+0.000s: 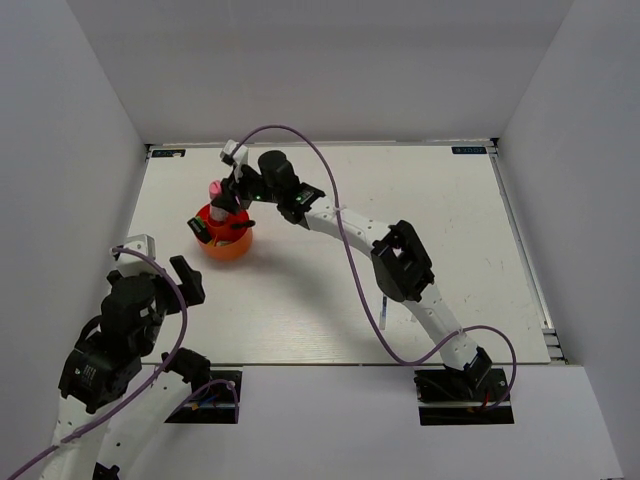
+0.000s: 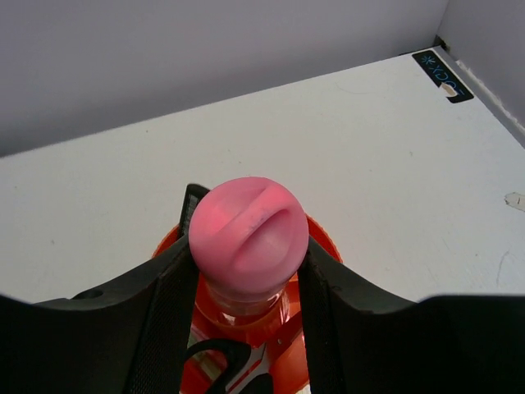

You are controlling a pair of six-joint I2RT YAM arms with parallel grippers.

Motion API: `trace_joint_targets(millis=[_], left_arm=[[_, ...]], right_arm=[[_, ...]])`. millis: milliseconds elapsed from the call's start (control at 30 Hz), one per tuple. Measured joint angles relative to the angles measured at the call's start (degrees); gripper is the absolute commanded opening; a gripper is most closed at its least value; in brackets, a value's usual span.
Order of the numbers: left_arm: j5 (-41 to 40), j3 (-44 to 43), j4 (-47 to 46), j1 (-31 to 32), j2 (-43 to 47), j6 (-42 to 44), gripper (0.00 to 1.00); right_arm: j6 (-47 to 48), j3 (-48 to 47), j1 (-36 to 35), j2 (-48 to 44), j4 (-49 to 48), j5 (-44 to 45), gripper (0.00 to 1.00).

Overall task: Sort the stationery into containers
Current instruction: Place the stationery into the container

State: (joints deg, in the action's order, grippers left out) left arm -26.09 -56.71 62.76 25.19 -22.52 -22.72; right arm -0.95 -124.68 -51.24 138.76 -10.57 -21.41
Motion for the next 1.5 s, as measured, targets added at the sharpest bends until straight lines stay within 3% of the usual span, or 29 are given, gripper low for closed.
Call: trace_joint_targets(millis=[133,333,467,700,800,900,933,1000,1033,1100,1133,1167,1233,1300,1333,1367,1400,1433,1500], left_arm=[[-0.02,0.61,-0.09,0.00,0.37,0.07,1.00],[-0.02,1.95,0.28,0.00,0.72,0.15,1.00],[-0.02,1.95,0.28,0.00,1.38,0.15,1.00],[-0.02,1.95,0.46,-0.02,1.68,-0.28,1.00],[0.00,1.95,0.68,-0.02,1.70,-0.59,1.00],[0.11,1.92,0.70,-0.02,1.70,-0.76,1.00],[0.20,1.90,0.70,-0.02,1.70,-0.74,1.00],[0.63,1.73,0.72,-0.02,1.64,-0.79,0.94],[1.07,1.62,0.72,0.00,1.57,-0.79,0.88],[2.21,1.57,0.57,0.00,1.29,-0.90,0.51],[2.93,1.60,0.46,-0.02,0.98,-0.87,0.34],[3.72,1.60,0.24,-0.02,0.57,-0.66,0.09],[5.62,1.62,-0.35,-0.02,-0.72,0.04,0.00],[7.76,1.95,-1.16,-0.02,-2.51,0.61,0.03],[9.07,2.27,-1.57,-0.02,-3.69,0.85,0.12],[10.27,2.71,-2.05,-0.02,-4.79,1.22,0.28],[11.63,3.50,-2.71,-0.02,-6.01,1.55,0.64],[13.14,4.42,-3.39,-0.02,-7.15,1.88,0.74],[15.96,6.38,-4.68,-0.02,-9.46,1.95,0.86]], right_arm=[[3.54,2.12,-0.07,-0.02,0.37,-2.16,0.03],[8.37,3.10,-0.63,-0.02,1.29,-4.55,0.40],[9.81,3.72,-0.85,-0.04,1.46,-4.92,0.59],[10.62,4.48,-1.31,-0.52,2.01,-5.62,0.70],[10.62,4.55,-1.55,-1.07,2.73,-5.60,0.70],[10.49,4.59,-1.68,-2.16,3.43,-5.42,0.64],[10.36,4.59,-1.66,-2.71,3.82,-4.98,0.56],[10.34,4.55,-1.66,-4.24,5.38,-3.56,0.44],[10.29,4.31,-1.66,-5.09,6.67,-2.38,0.30],[10.49,3.28,-1.66,-7.04,9.99,1.29,0.07],[10.40,2.82,-1.57,-8.39,12.35,3.63,0.00],[10.43,2.51,-1.46,-9.75,14.40,6.12,0.00],[9.94,2.19,-1.09,-13.20,19.21,11.98,0.00],[9.22,3.32,-0.17,-17.33,23.19,16.22,0.02],[8.66,5.07,0.57,-20.02,25.27,17.92,0.23],[7.89,7.67,1.40,-22.88,26.69,19.17,0.39],[7.48,11.74,2.58,-26.51,28.06,20.24,0.52],[7.19,15.91,3.82,-30.16,29.92,21.11,0.57],[6.38,25.40,6.62,-36.72,32.85,22.27,0.52]])
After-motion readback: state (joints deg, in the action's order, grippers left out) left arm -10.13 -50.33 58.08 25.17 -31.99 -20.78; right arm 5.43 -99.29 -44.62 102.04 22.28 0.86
